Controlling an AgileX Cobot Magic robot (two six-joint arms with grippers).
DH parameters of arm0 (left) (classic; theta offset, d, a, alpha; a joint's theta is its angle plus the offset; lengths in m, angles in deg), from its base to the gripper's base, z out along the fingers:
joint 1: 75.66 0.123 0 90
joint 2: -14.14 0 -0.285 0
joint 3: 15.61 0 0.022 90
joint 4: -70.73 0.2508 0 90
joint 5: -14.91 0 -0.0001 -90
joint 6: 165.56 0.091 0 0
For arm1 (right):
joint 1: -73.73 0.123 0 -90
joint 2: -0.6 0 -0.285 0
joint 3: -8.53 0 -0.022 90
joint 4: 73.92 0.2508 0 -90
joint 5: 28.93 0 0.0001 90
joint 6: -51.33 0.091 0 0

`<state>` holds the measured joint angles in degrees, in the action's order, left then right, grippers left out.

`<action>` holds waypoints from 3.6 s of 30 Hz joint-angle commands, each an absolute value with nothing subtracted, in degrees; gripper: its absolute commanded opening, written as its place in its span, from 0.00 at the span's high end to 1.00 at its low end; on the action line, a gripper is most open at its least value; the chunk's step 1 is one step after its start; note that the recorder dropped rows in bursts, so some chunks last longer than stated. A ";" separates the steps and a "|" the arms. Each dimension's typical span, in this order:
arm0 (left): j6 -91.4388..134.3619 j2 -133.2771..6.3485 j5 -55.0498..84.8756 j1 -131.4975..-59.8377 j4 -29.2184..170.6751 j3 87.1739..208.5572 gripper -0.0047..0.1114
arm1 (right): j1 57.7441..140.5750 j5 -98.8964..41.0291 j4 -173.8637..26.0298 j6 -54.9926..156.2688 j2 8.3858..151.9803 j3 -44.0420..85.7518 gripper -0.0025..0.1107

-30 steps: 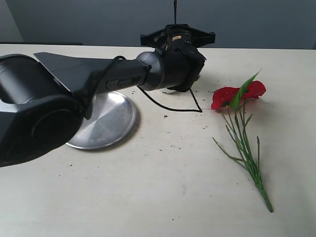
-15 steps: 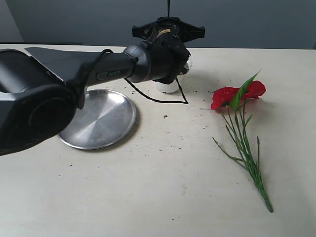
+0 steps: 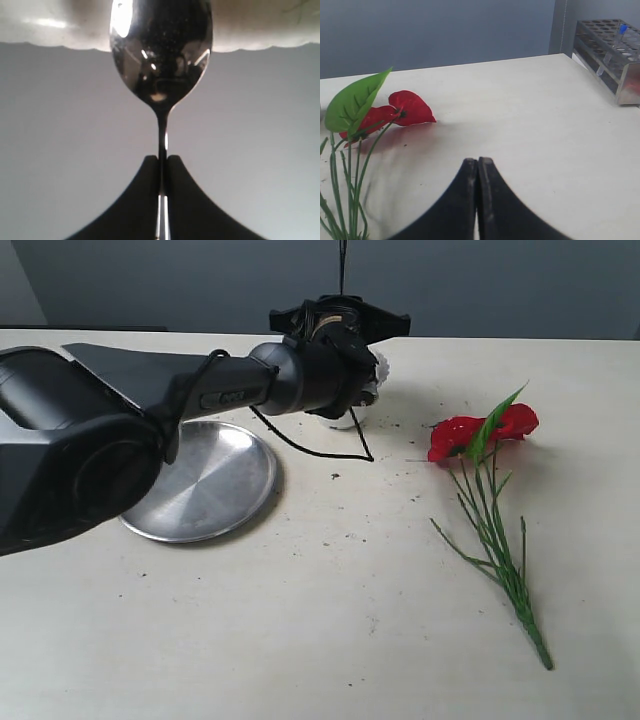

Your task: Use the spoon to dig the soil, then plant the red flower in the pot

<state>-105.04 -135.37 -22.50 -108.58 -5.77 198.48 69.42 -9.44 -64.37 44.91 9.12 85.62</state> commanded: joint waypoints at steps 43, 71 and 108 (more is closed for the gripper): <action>-104.94 -132.78 -37.71 -115.29 -14.93 198.65 0.96 | 69.18 -9.72 -64.33 44.88 8.91 85.75 0.98; -105.32 -132.32 -22.19 -108.49 -2.67 198.65 0.96 | 69.18 -9.72 -64.33 44.88 8.91 85.75 0.98; -105.32 -133.60 -22.44 -108.45 -8.49 198.30 0.96 | 69.18 -9.72 -64.33 44.88 8.91 85.75 0.98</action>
